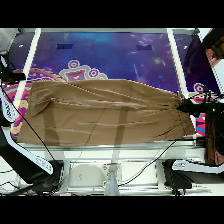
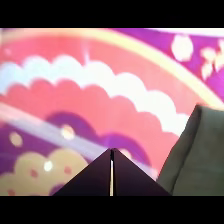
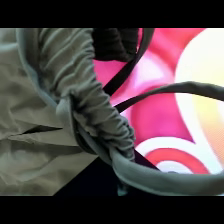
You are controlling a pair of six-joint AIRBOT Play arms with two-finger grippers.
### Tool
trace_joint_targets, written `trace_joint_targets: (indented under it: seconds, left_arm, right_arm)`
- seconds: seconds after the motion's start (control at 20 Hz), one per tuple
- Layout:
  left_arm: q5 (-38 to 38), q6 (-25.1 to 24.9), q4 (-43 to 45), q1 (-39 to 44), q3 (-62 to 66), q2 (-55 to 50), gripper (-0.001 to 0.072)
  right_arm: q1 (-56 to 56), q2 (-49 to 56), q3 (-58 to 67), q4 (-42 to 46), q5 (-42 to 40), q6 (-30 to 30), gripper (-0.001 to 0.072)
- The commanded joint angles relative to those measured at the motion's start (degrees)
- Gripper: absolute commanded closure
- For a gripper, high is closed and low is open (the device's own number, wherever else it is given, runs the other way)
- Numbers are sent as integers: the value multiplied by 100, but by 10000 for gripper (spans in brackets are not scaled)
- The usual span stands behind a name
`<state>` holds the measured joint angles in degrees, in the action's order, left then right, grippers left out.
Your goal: Fold the clothes and pants, and hang the long-sleeved shirts on hangers.
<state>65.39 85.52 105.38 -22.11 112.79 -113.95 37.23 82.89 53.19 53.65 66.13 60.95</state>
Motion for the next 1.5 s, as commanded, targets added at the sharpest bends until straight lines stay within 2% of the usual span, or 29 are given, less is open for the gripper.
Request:
trace_joint_targets:
  seconds: [0.0, 0.05, 0.1, 0.2, 0.25, 0.4, 0.5, 0.65, 0.7, 0.75, 0.8, 0.85, 0.95, 1.2, 1.3, 1.4, 1.45]
  left_arm:
    - [-109, 153, 83, 4, 4, 122, 695]
    - [179, 155, 61, -42, 4, 83, 694]
    - [396, 151, -68, -90, 4, 39, 652]
    - [699, 2, -918, -212, 4, -70, 216]
    - [754, -240, -1432, -273, 4, -114, 118]
    - [767, -890, -2769, -498, 4, -149, 118]
    - [1019, -992, -3399, -754, 7, -192, 118]
    - [1956, -994, -3794, -1211, 4, -398, 117]
    - [2238, -997, -3906, -1366, 2, -494, 81]
    - [2398, -997, -4039, -1484, 2, -579, -3]
    - [2514, -997, -4245, -1589, 2, -664, -11]
    - [2557, -1040, -4459, -1659, 0, -737, -11]
    - [2553, -1515, -4894, -1703, 0, -852, -11]
    - [2428, -1926, -4931, -1482, 0, -1097, 13]
    - [2131, -2094, -4931, -1379, 0, -1115, 217]
    - [1668, -2100, -4927, -1279, 2, -1104, 288]
    - [1440, -2103, -4929, -1246, 9, -1084, 492]
  right_arm:
    - [-2, 2, 2, 0, -103, 11, 676]
    - [-2, 2, 2, 0, -129, 11, 676]
    - [-2, 2, 2, 0, -129, 11, 677]
    - [-2, 2, 2, 0, -120, 11, 677]
    - [-2, 2, 2, 0, -120, 11, 677]
    - [-2, 2, 2, 0, -111, 11, 677]
    - [-2, 2, 2, 0, -107, 11, 676]
    - [-2, 2, 2, -9, -96, 13, 677]
    - [-2, 2, 2, -17, -83, 13, 676]
    - [-2, 2, 2, -46, -74, 13, 676]
    - [-2, 2, 2, -90, -76, 13, 676]
    - [-2, 2, 2, -133, -79, 13, 676]
    - [-2, 2, 2, -142, -74, 15, 676]
    - [-2, 2, 2, -140, -61, 160, 677]
    - [-2, 2, 2, -142, -61, 160, 676]
    - [-2, 2, 2, -142, -57, 160, 676]
    - [-2, 2, 2, -140, -59, 160, 676]
